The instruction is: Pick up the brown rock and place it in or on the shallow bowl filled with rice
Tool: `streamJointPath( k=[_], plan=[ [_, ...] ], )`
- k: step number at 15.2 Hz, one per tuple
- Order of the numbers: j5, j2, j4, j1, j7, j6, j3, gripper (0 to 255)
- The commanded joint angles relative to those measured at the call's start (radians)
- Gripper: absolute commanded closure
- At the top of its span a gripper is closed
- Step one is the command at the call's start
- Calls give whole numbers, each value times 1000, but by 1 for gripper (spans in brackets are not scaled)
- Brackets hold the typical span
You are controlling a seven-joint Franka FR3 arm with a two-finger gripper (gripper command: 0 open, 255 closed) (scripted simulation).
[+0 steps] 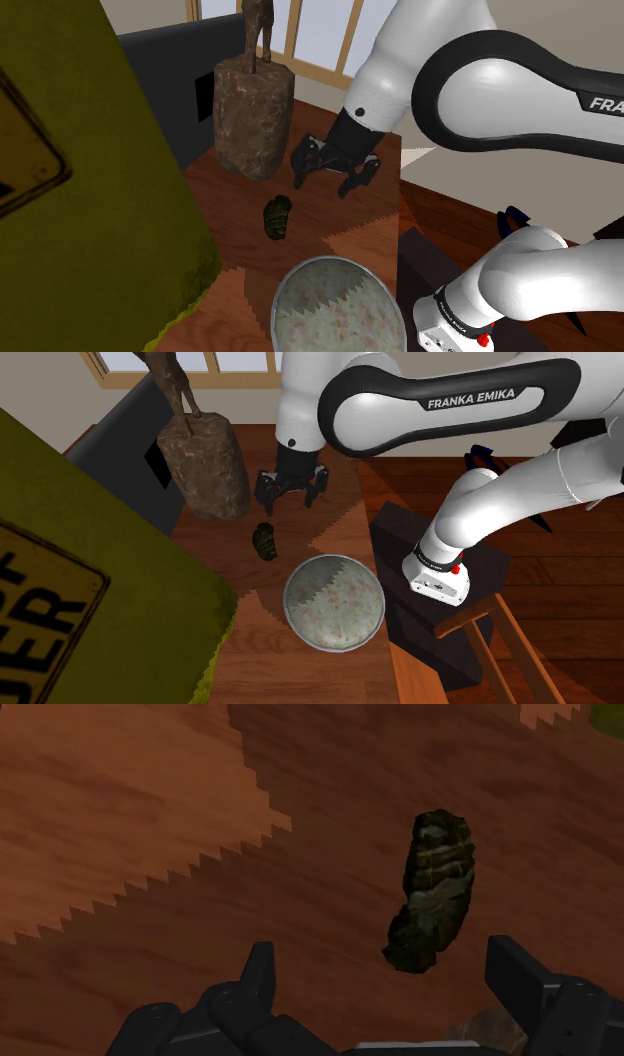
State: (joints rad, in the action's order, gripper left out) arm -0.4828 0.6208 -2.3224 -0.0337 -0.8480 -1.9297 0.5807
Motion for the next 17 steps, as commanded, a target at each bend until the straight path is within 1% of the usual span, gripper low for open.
streamJointPath(
  k=[1, 3, 10, 17],
  plan=[
    [-19, -58, 27, -21, -90, -51, 63, 0],
    [-25, -110, 57, -44, -165, -90, 116, 0],
    [-32, -155, 5, -51, -167, -192, 167, 0],
    [-32, -160, 2, -52, -168, -201, 171, 0]
  ],
)
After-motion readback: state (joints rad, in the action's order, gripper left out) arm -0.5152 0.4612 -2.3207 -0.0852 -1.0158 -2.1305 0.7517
